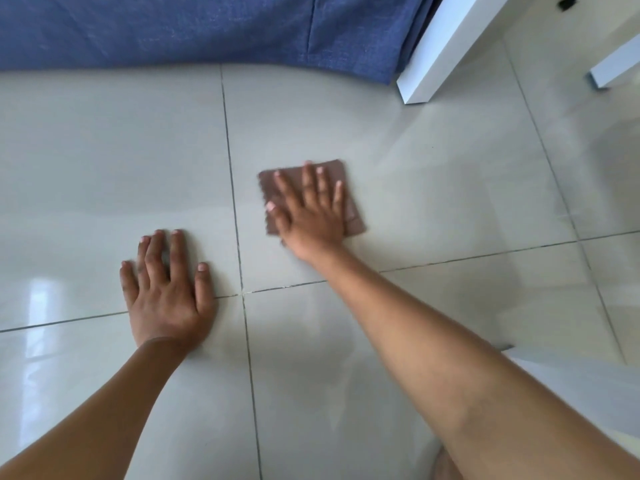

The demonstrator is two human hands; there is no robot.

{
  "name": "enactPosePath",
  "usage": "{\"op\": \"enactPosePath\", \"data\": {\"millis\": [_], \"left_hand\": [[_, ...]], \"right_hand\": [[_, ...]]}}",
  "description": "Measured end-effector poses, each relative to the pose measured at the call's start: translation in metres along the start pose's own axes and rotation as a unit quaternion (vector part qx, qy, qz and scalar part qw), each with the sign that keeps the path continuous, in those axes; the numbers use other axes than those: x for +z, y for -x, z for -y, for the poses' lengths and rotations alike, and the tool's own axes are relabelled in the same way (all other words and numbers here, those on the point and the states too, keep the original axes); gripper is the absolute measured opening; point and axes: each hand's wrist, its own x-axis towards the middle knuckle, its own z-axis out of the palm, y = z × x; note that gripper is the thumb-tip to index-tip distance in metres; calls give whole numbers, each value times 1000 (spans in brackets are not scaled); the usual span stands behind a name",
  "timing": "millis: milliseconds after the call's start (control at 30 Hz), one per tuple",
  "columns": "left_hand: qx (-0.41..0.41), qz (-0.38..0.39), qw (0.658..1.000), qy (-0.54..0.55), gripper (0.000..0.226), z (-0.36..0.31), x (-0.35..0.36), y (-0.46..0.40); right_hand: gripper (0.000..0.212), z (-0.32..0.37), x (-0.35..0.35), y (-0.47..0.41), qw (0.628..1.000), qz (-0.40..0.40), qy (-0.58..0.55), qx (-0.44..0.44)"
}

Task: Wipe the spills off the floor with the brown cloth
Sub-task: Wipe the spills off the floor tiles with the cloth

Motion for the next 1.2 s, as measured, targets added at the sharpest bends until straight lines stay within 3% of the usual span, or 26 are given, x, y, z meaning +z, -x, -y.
{"op": "enactPosePath", "data": {"millis": [133, 233, 300, 400, 500, 600, 667, 800, 1033, 1200], "left_hand": [[1, 1, 1000, 8, 65, -1, -1, 1], [1, 13, 1000, 16, 64, 2, -5, 1], [-34, -21, 999, 8, 64, 35, -24, 14], [-20, -10, 1000, 11, 64, 35, -25, 9], [-23, -23, 999, -2, 64, 49, -35, 3], [-3, 17, 1000, -4, 68, 32, -22, 3], [9, 48, 999, 0, 67, 19, -10, 10], [67, 88, 994, 7, 64, 33, 2, 49], [30, 107, 994, 1, 64, 88, -24, 128], [-6, 154, 987, 37, 60, 91, -42, 148]], "right_hand": [[55, 6, 18, 91, 984, 16, 31, -173], [53, -48, 14, 139, 960, 43, 80, -264], [53, -65, 1, 150, 939, 41, 107, -325], [56, -114, -15, 128, 965, 32, 137, -223], [56, -93, -18, 97, 996, -2, 86, 1], [56, -67, -9, 67, 976, -20, -12, 218], [58, -48, -7, 52, 961, -15, -45, 273], [59, 9, 11, 49, 979, 2, -34, 202], [58, 129, 42, 150, 997, 62, 14, -44], [57, 137, 54, 236, 986, 154, -8, -64]]}}
